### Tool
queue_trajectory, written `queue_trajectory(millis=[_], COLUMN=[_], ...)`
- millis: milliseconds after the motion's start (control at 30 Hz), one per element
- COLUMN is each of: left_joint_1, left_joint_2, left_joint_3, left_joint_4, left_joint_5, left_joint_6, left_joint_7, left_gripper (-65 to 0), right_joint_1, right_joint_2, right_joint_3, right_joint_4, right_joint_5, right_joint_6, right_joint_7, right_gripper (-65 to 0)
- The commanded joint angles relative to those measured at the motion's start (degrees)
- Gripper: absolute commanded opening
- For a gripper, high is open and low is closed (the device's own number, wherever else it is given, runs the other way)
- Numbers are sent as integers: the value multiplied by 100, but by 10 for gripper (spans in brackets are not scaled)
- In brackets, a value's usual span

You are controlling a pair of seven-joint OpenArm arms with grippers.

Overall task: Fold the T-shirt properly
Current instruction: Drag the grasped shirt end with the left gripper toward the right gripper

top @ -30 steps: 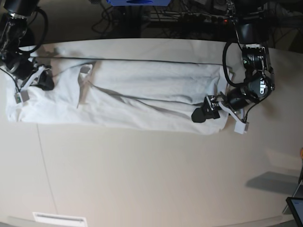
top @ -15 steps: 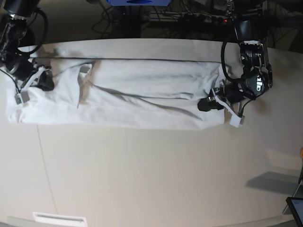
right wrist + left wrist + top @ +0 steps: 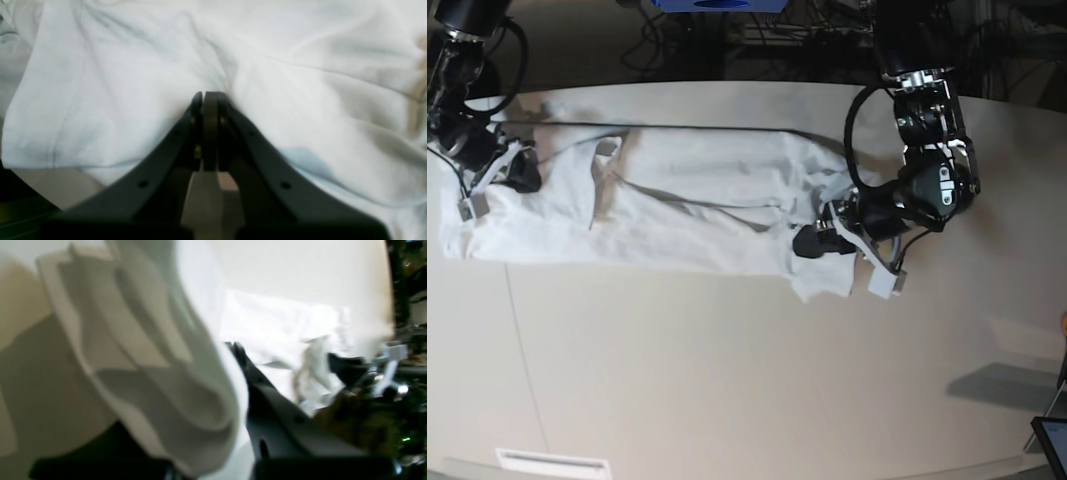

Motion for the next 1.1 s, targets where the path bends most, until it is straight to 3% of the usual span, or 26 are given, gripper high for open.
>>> queue_trajectory(millis=[0, 100, 367, 467, 833, 1067], left_joint_1=[-119, -128, -128, -136, -242, -541], left_joint_2=[140, 518, 1308, 1308, 1308, 1308], left_joint_3=[10, 45, 1162, 1382, 2489, 2744], left_joint_4=[104, 113, 96, 69, -1056, -1425], left_joint_5=[-192, -192, -183, -165, -183, -192], left_joint_6=[-5, -5, 346, 346, 346, 346], left_joint_7=[25, 51, 16, -133, -1575, -1698], left_gripper=[-650, -650, -650, -650, -650, -650], right_joint_1=[-23, -23, -23, -41, -49, -58], right_joint_2=[78, 78, 78, 78, 69, 69], right_joint_3=[10, 10, 10, 10, 10, 10], right_joint_4=[-26, -26, -34, -34, -34, -34], right_joint_5=[-411, -411, -420, -420, -420, -420], right_joint_6=[-112, -112, -112, -112, -112, -112], right_joint_7=[-286, -286, -295, -295, -295, -295], right_gripper=[-650, -650, -650, -650, -650, -650])
